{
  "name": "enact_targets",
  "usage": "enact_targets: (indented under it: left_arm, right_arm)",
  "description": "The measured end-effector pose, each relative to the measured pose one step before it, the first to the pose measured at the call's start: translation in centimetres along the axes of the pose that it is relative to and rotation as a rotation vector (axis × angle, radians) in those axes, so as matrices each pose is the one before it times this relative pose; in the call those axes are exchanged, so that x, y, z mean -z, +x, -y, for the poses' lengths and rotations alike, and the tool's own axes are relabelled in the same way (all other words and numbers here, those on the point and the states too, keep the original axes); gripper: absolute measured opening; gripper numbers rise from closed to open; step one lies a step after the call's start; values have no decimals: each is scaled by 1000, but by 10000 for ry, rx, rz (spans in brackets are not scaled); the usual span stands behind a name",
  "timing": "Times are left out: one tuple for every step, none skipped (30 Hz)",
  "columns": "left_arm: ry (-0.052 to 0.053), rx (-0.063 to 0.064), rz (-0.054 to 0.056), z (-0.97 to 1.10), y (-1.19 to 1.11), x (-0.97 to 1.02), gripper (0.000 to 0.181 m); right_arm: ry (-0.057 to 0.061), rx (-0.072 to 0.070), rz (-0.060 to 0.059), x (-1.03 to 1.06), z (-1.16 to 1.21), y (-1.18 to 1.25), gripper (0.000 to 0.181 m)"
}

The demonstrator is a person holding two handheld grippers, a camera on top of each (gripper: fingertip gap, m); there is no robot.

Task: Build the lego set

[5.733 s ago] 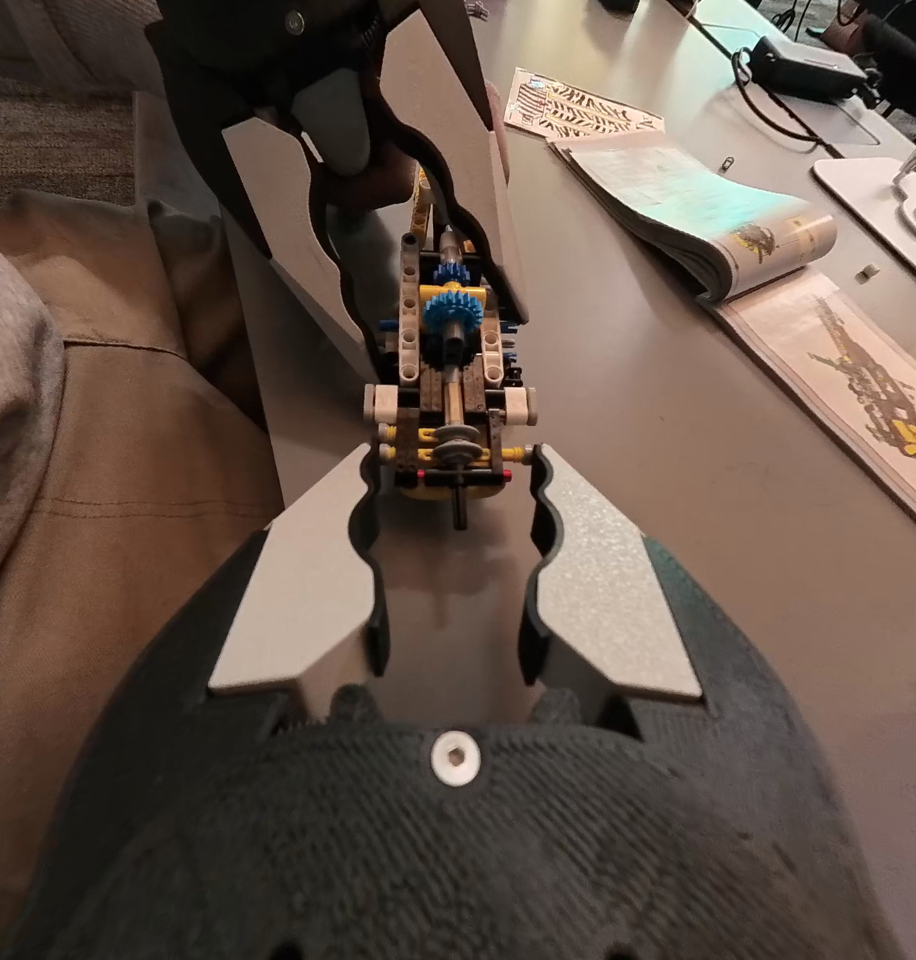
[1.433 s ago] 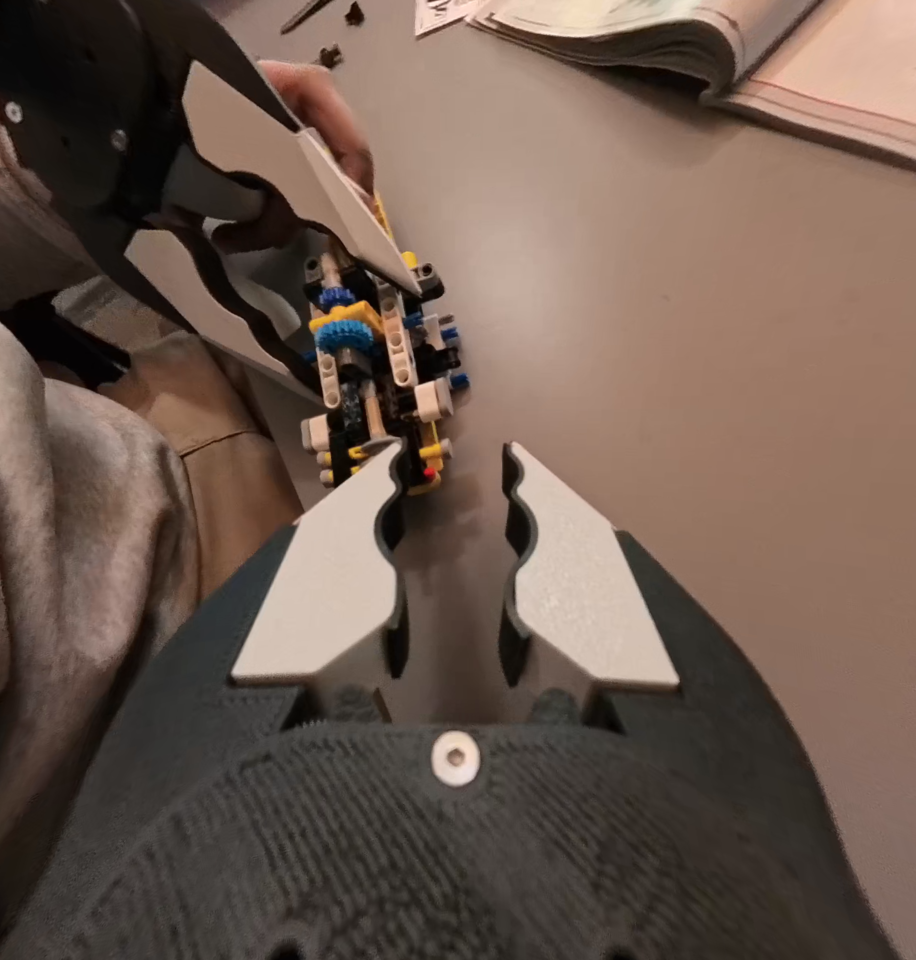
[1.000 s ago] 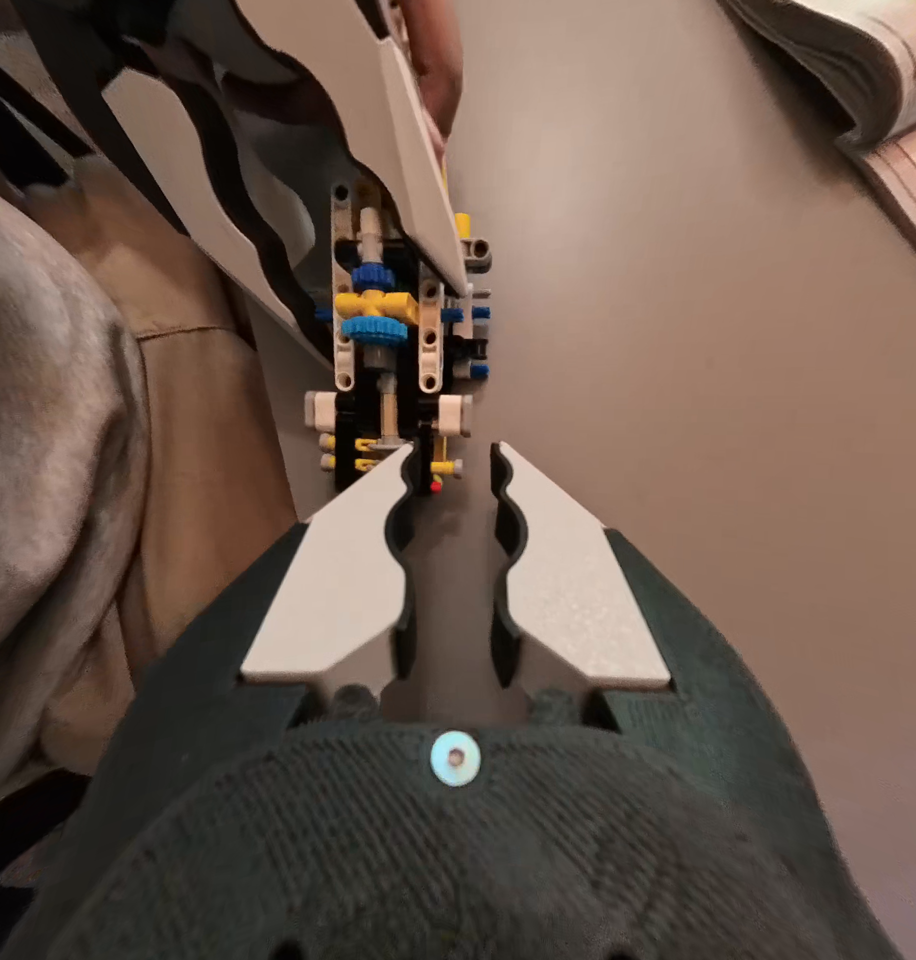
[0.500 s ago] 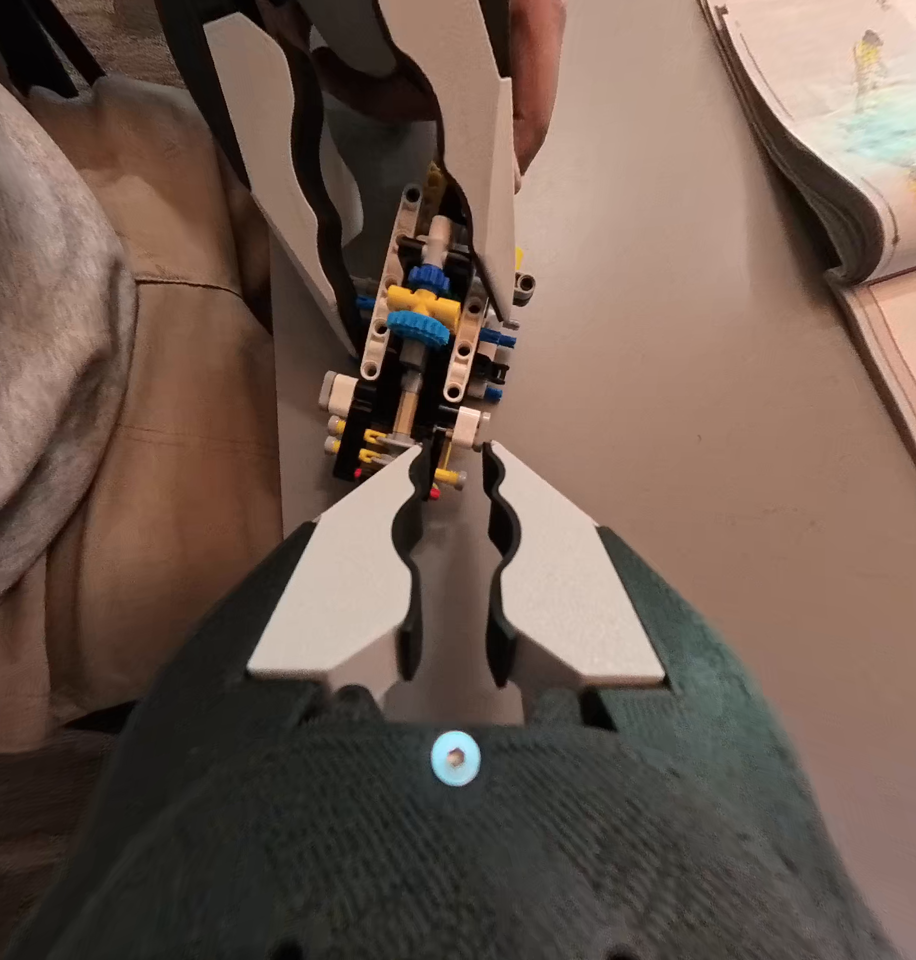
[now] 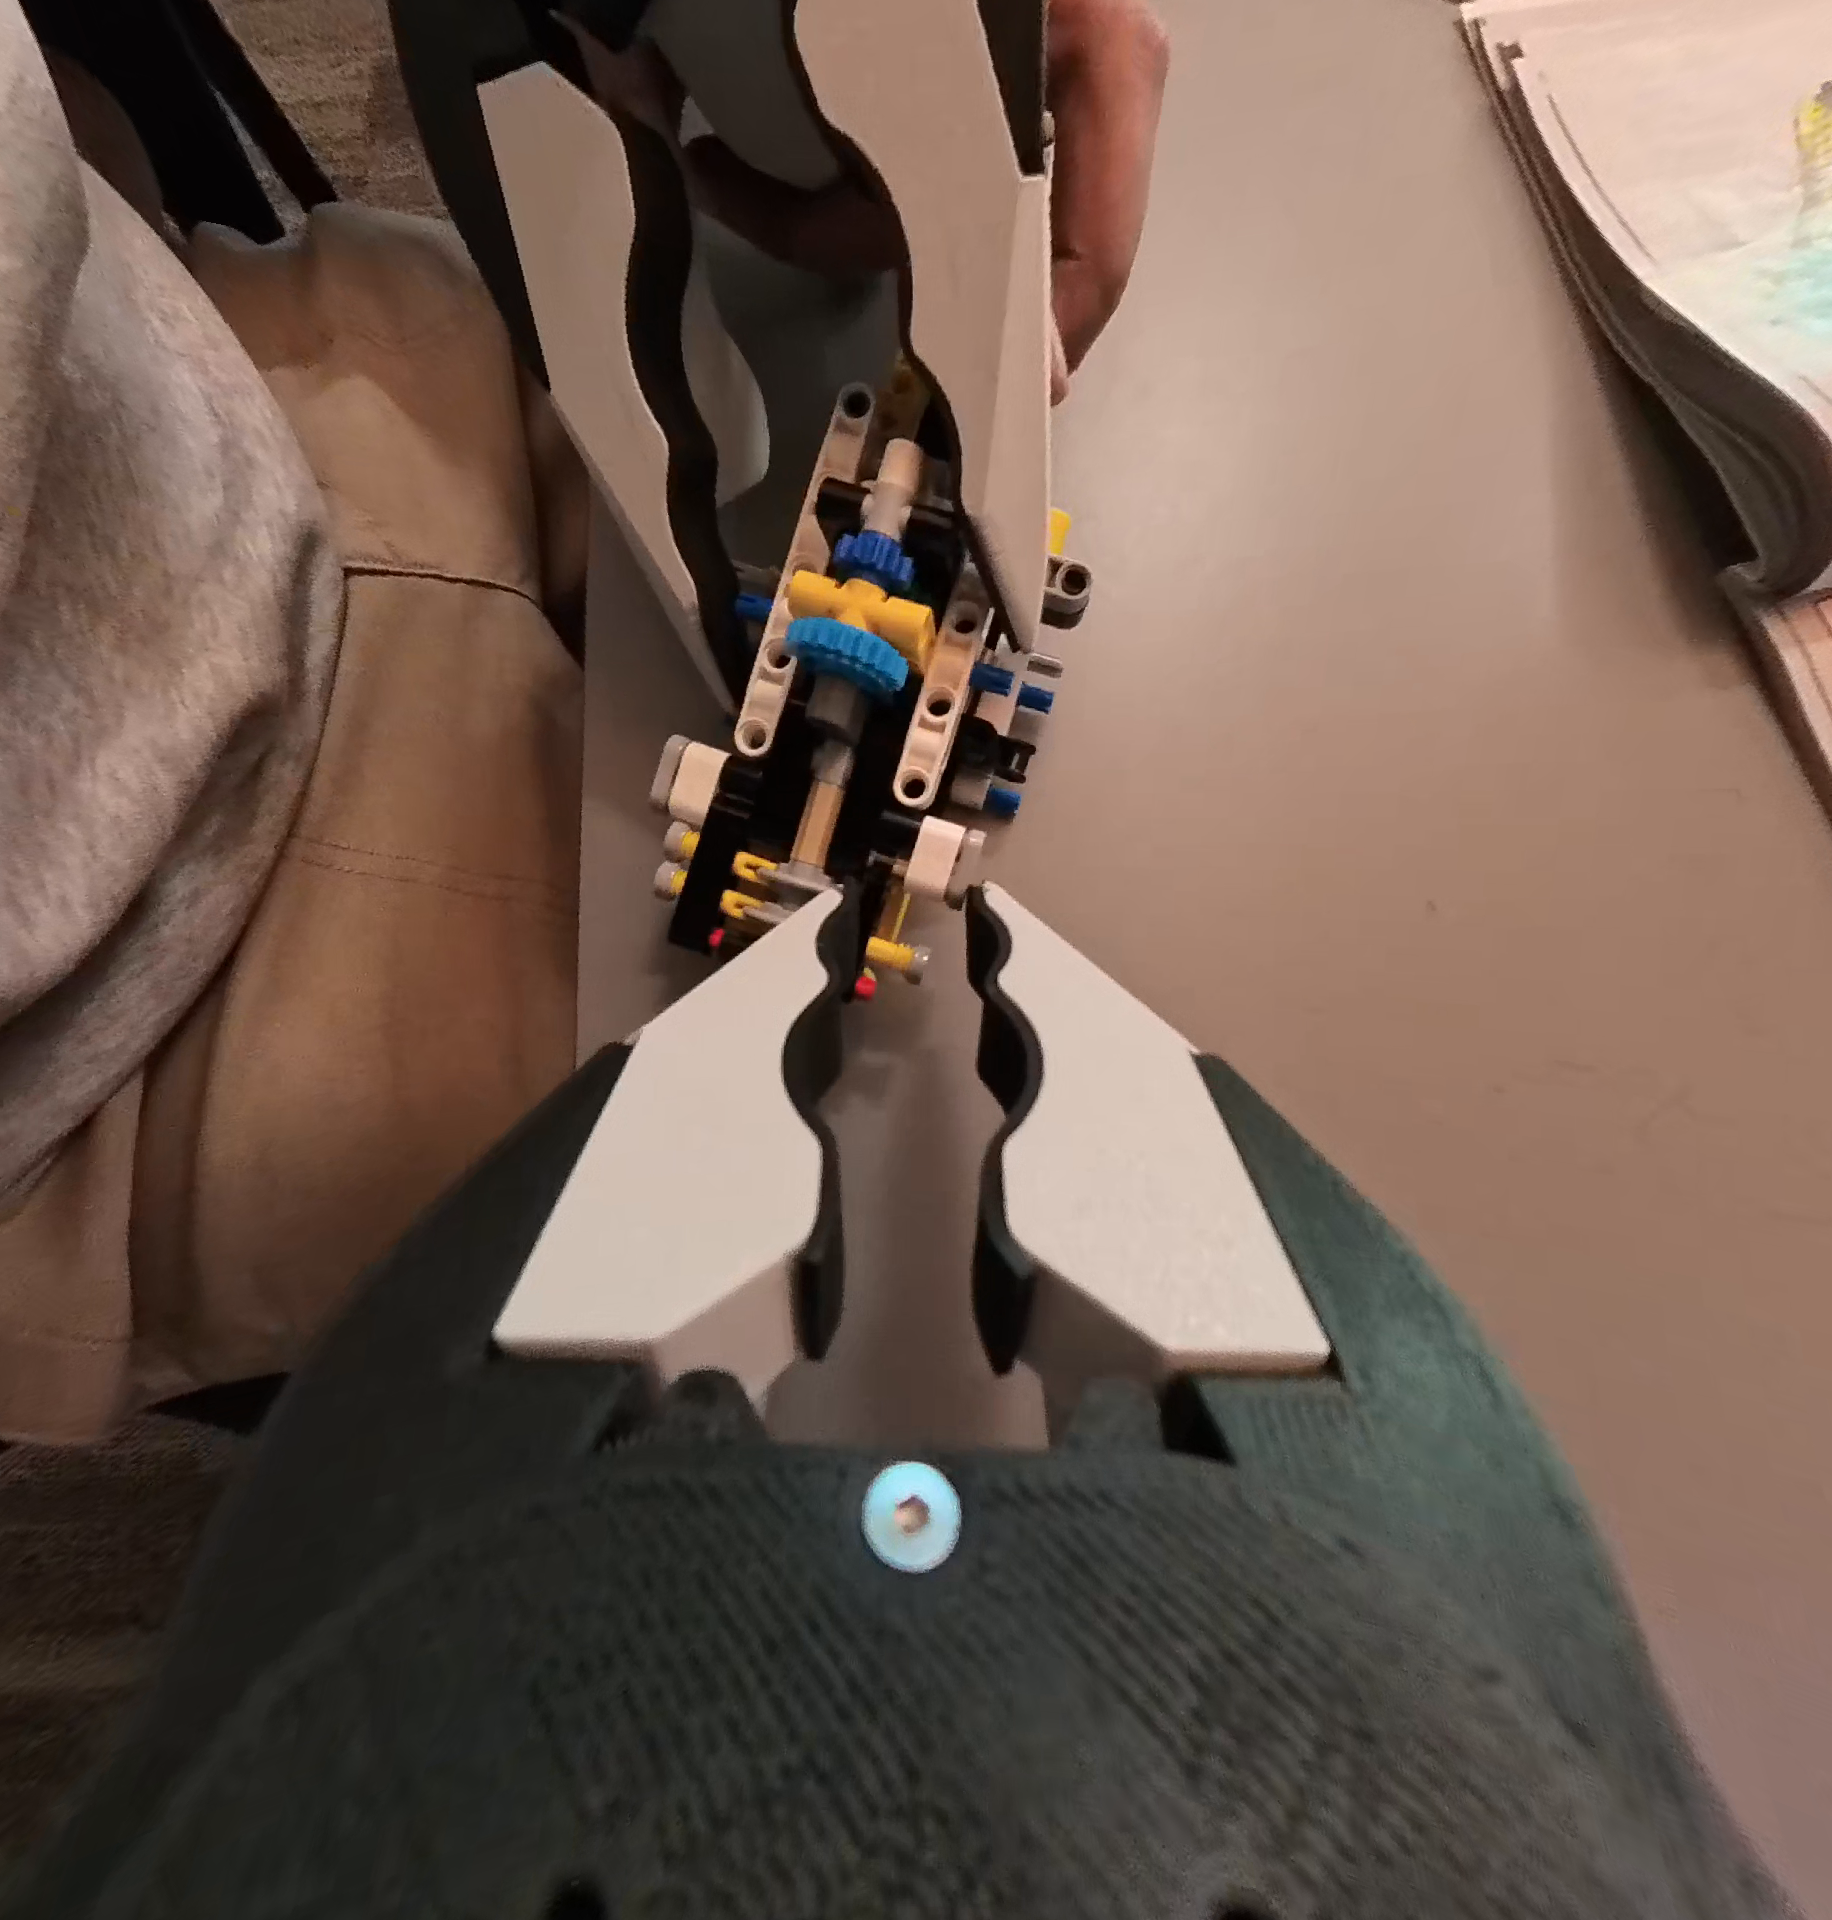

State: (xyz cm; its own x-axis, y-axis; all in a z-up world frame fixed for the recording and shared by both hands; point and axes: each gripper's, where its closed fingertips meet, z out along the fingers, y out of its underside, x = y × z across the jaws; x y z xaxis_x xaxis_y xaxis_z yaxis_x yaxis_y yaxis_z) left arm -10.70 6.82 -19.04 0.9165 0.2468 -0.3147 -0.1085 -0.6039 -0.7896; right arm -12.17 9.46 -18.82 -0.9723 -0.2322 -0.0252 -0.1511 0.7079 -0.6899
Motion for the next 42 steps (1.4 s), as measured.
enact_targets:
  left_arm:
    - [-11, -1, 1, 0, 7, 9, 57]
    - [-16, -16, 13, 10, -23, -14, 57]
    - [1, -14, 19, 27, 12, 9, 57]
    - [5, 6, 3, 31, 29, -2, 57]
    - [-16, 5, -4, -24, 15, -2, 57]
    - [-12, -8, -2, 14, -5, -20, 57]
    - [3, 4, -5, 7, -14, -21, 57]
    - [16, 23, -16, 6, -3, -12, 57]
    - [14, 8, -12, -35, -14, 13, 57]
    - [13, 3, -8, -3, 1, -3, 57]
    - [9, 21, -10, -16, -3, -1, 57]
    - [2, 22, -15, -1, -10, 34, 57]
    - [-3, 11, -6, -4, -7, 7, 57]
    - [-1, 8, -4, 7, -6, 15, 57]
    - [1, 6, -3, -28, 0, 0, 57]
    - [-7, 1, 2, -9, -3, 5, 57]
    - [-6, -2, 4, 1, -21, -18, 57]
    - [0, 4, -6, 3, 10, -24, 57]
    - [1, -3, -1, -5, -8, -34, 57]
    - [-1, -1, -1, 5, 3, -7, 57]
    - [1, 2, -4, -14, -2, -2, 57]
    - [4, 7, -6, -6, -7, 22, 57]
    - [4, 14, -7, -4, -14, 30, 57]
    - [-2, 7, 7, -23, -31, 17, 57]
    - [-3, 4, 0, -30, -26, 25, 57]
    - [-1, 2, -3, -1, 5, 1, 57]
    - [1, -2, 2, 1, -4, -1, 57]
    - [3, -1, 1, -1, -19, 15, 57]
    - [5, 5, -3, 9, 2, 9, 57]
    - [-1, 7, -3, -19, 6, -14, 57]
    - [1, 4, -2, -10, 5, -22, 57]
    - [4, 0, 0, -7, 33, -2, 57]
    - [2, 3, -3, 3, 7, -1, 57]
    - [0, 5, 0, 2, -26, 18, 57]
    - [0, 1, 3, -25, -61, 41, 57]
    - [1, 8, 0, -4, -11, 16, 57]
    - [3, 11, -6, -8, -18, -22, 57]
    - [1, 6, -5, 0, 2, -4, 57]
    - [0, -2, 0, 15, 8, 2, 57]
    - [1, -1, 0, 6, -7, -12, 57]
    - [0, 4, -3, -12, 11, 19, 57]
    - [0, 1, 0, -15, -8, -1, 57]
  right_arm:
    - [-38, 0, 70, -5, -2, -1, 19]
    - [-41, 20, 56, -9, 0, -7, 19]
    - [-53, 12, 37, -23, -22, 7, 19]
    - [-57, -14, 27, -18, -28, 14, 19]
    - [-47, -25, 15, -12, 1, 13, 18]
    - [-44, -20, -4, -14, -11, 8, 18]
    - [-47, -6, -16, -11, -3, 6, 18]
    - [-40, 19, -25, -8, -3, 2, 18]
    - [-37, 15, -25, 4, 1, -4, 18]
    - [-41, -5, -9, -5, -3, 4, 18]
    - [-37, -14, 4, 3, 6, -1, 18]
    - [-24, -23, 11, -9, 14, 1, 18]
    - [-17, -31, 14, 2, 6, 7, 18]
    - [-8, -18, 3, -2, 14, 9, 18]
    - [-6, -2, -10, -6, 2, -4, 18]
    - [-15, -3, -24, 0, 5, 6, 18]
    - [-17, -10, -30, -6, -4, 10, 18]
    - [-18, -3, -25, -1, -11, -4, 18]
    - [-15, 12, -25, -4, -6, -3, 17]
    - [-7, 2, -15, 0, -6, -6, 18]
    - [2, -7, -4, -1, 2, 1, 17]
    - [9, -17, 0, 11, 9, 5, 17]
    - [11, -24, 0, -3, 11, 12, 17]
    - [18, -10, -19, -12, 10, 27, 17]
    - [16, -4, -19, -5, 15, 22, 17]
    - [8, -18, -3, -4, -5, 9, 17]
    - [7, -23, 2, 5, 0, -1, 17]
    - [9, -8, -5, 2, 4, 8, 17]
    - [5, -12, -1, -2, -10, 10, 17]
    - [8, -19, 5, -2, 8, -1, 17]
    - [11, -12, 3, 2, 6, 5, 17]
    - [6, -11, 5, -2, -9, 2, 17]
    - [0, 12, -1, 0, 0, 10, 17]
    - [-3, 15, -8, 6, 6, 2, 17]
    - [-3, 2, -3, -3, 2, 18, 17]
    - [0, -2, -3, -5, 6, 14, 17]
    - [2, -18, 2, 2, 0, 4, 17]
    - [5, -22, 7, 2, 3, 3, 17]
    - [12, -14, 6, 0, -7, -2, 16]
    - [19, -23, 9, 6, 6, 7, 16]
    - [18, -31, 10, -1, -1, 0, 16]
    - [11, -6, -3, -1, -7, 6, 16]
